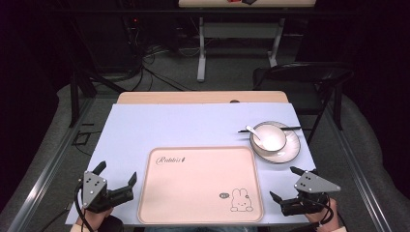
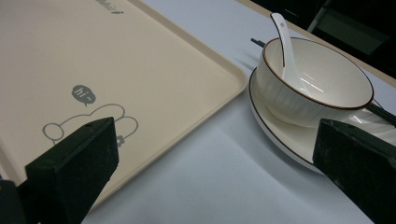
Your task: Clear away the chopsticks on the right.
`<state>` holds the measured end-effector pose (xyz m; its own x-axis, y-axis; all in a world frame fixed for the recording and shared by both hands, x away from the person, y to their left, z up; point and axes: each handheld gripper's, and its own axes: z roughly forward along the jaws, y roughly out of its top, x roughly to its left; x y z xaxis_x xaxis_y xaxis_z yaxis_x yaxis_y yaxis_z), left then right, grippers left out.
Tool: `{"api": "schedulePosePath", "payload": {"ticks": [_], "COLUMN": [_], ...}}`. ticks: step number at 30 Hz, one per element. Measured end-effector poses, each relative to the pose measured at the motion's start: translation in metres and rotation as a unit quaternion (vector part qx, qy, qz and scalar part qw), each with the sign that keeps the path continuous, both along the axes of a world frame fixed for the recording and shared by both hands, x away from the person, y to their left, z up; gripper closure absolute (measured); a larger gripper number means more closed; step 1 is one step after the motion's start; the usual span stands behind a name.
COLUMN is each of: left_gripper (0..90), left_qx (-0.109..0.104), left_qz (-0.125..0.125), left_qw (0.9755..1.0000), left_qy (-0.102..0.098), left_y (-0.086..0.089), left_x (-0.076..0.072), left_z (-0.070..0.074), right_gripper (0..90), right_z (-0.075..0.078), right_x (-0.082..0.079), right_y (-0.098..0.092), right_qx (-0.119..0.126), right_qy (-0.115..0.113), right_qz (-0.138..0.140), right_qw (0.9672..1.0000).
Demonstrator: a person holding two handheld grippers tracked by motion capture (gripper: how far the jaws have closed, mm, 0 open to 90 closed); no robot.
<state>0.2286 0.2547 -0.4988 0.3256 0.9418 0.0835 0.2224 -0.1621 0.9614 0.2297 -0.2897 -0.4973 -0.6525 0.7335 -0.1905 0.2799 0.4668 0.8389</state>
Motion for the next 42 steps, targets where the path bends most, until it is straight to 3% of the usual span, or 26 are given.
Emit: {"api": "schedulePosePath", "payload": {"ticks": [12,13,18,21,25,31,35,39,42], "left_gripper": [0.0,0.0,0.0,0.0,0.0,0.0,0.0,0.0,0.0], "left_qx": [0.001,0.001,0.001,0.004,0.001,0.001,0.004,-0.003,-0.001], "left_qz": [-0.001,-0.001,-0.001,-0.004,-0.003,-0.002,-0.005,-0.002,-0.003], "left_qw": [1.0000,1.0000,1.0000,1.0000,1.0000,1.0000,1.0000,1.0000,1.0000], "left_qy": [-0.001,-0.001,0.000,0.001,0.000,0.001,0.001,0.000,0.001], "left_y": [0.000,0.000,0.000,-0.001,-0.001,0.000,-0.001,0.000,0.000], "left_x": [0.001,0.001,0.001,0.001,0.001,0.002,0.002,0.001,0.002], "left_z": [0.000,0.000,0.000,0.000,0.000,0.000,0.000,0.000,0.000], "right_gripper": [0.0,0.0,0.0,0.1,0.4,0.4,0.4,0.3,0.3], "right_z": [0.005,0.010,0.010,0.019,0.030,0.046,0.057,0.066,0.069], "right_x": [0.004,0.013,0.013,0.021,0.033,0.054,0.066,0.082,0.090], "right_y": [-0.001,0.002,0.002,0.001,-0.001,-0.002,-0.004,-0.006,-0.007], "right_qx": [-0.028,-0.063,-0.063,-0.084,-0.105,-0.140,-0.151,-0.172,-0.181], "right_qy": [0.020,0.060,0.060,0.068,0.071,0.090,0.092,0.106,0.106], "right_qz": [0.026,0.059,0.059,0.077,0.082,0.098,0.102,0.116,0.117], "right_qw": [0.9991,0.9945,0.9945,0.9912,0.9886,0.9812,0.9791,0.9724,0.9707]}}
